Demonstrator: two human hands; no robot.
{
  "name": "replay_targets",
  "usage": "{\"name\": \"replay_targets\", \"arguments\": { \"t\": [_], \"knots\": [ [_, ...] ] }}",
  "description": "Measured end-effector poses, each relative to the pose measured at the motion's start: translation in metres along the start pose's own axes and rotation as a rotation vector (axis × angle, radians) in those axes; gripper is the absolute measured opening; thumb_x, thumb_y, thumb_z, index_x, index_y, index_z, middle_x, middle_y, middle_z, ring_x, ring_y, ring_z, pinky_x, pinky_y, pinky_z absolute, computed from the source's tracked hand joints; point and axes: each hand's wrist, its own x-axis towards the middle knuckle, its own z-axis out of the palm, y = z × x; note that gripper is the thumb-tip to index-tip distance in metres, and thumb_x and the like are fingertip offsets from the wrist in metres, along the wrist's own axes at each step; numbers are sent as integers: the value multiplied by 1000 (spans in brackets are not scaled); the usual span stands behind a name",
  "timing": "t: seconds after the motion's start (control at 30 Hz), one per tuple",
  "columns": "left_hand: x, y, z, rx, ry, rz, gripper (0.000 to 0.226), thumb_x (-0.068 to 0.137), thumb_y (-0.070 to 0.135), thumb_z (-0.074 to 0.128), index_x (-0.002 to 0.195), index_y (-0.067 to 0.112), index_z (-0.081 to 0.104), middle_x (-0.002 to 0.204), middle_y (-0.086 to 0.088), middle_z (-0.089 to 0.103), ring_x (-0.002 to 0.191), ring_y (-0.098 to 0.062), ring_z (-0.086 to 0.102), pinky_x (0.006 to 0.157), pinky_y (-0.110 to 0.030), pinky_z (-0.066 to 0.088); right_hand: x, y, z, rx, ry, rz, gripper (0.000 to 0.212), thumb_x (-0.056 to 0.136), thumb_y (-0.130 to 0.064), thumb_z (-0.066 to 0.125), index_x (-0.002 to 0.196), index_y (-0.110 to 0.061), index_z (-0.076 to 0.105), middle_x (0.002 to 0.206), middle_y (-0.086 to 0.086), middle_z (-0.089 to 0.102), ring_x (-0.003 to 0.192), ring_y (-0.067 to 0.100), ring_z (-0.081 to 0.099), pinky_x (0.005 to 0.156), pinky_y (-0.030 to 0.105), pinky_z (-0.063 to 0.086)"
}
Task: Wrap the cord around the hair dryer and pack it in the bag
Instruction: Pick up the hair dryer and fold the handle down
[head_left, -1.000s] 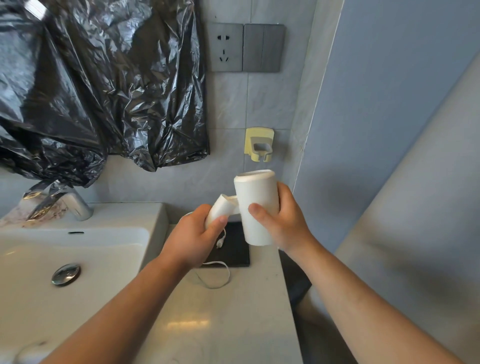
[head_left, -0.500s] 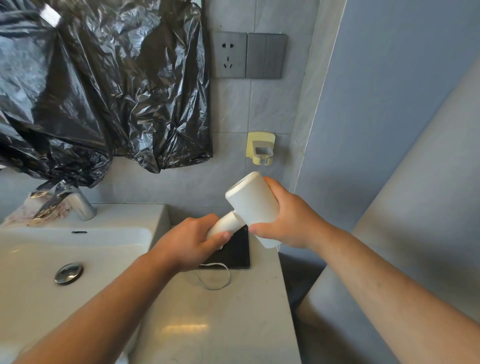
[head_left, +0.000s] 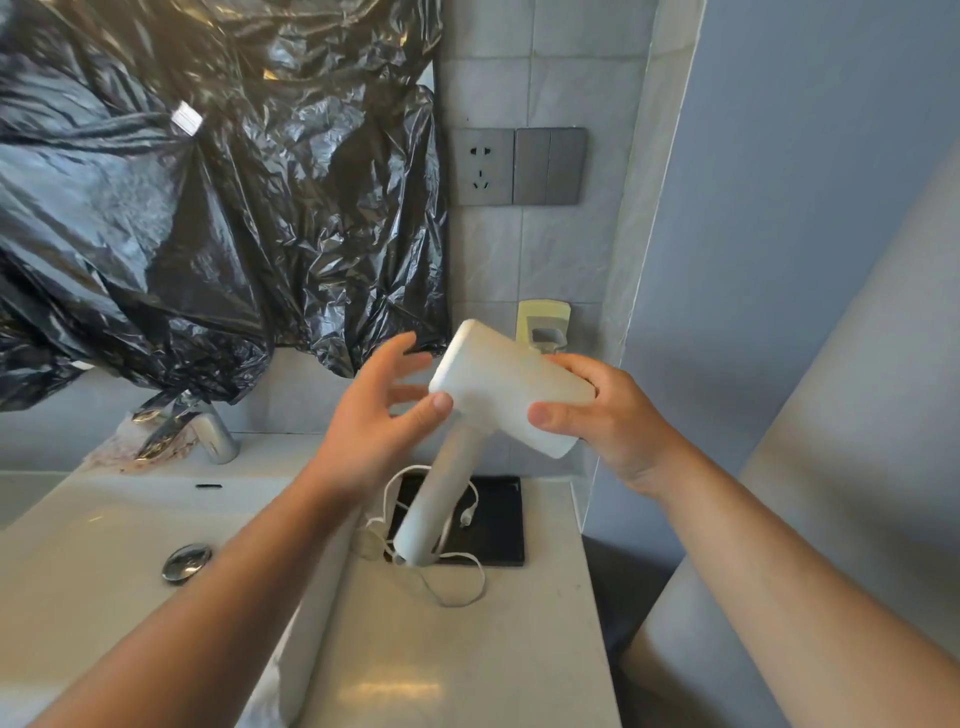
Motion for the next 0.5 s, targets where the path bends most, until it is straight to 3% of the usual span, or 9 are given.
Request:
{"name": "replay_targets", "arguments": {
  "t": [0.07, 0.17, 0.3, 0.37, 0.43, 0.5],
  "knots": [
    [7, 22, -8, -35, -67, -3, 95, 52, 63, 82, 136, 36, 47, 131, 3, 60, 106, -12, 67, 74, -38, 59, 0, -8, 6, -76, -30, -29, 69, 49, -39, 85, 112, -22, 66, 104, 1, 70, 95, 17, 66, 79, 29, 55],
    [11, 39, -11, 73, -196, -50, 79, 47, 46, 86, 120, 28, 60, 111, -4, 67, 87, -4, 67, 65, -25, 57, 0, -11, 17, -176, 0, -62, 67, 51, -36, 86, 113, -28, 62, 105, -3, 67, 96, 14, 65, 78, 27, 56],
    [7, 35, -14, -89, -94, -48, 65, 51, 37, 84, 110, 15, 64, 90, 2, 66, 80, -9, 66, 58, -29, 56, 2, -6, 29, 100, 57, -48, 70, 62, -48, 80, 124, -24, 55, 115, 4, 64, 97, 11, 63, 74, 21, 52],
    [7, 31, -19, -165, -16, -58, 64, 52, 35, 84, 110, 16, 64, 90, 3, 67, 87, -16, 67, 64, -38, 59, 1, 1, 36, 226, 55, -12, 62, 73, -55, 68, 122, -18, 57, 121, 13, 63, 104, 21, 64, 85, 35, 55],
    [7, 29, -24, -234, 64, -75, 65, 54, 38, 81, 112, 16, 62, 94, 4, 68, 91, -18, 69, 63, -39, 60, -6, 12, 46, 132, 62, 50, 52, 81, -53, 56, 112, -12, 62, 118, 20, 64, 101, 30, 65, 93, 48, 53],
    [8, 28, -30, -280, 161, -97, 75, 55, 43, 77, 121, 12, 58, 108, -1, 67, 98, -21, 69, 65, -37, 59, -14, 27, 54, -15, -12, 96, 61, 83, -58, 55, 104, -1, 64, 109, 28, 64, 100, 40, 62, 94, 56, 48]
  ]
}}
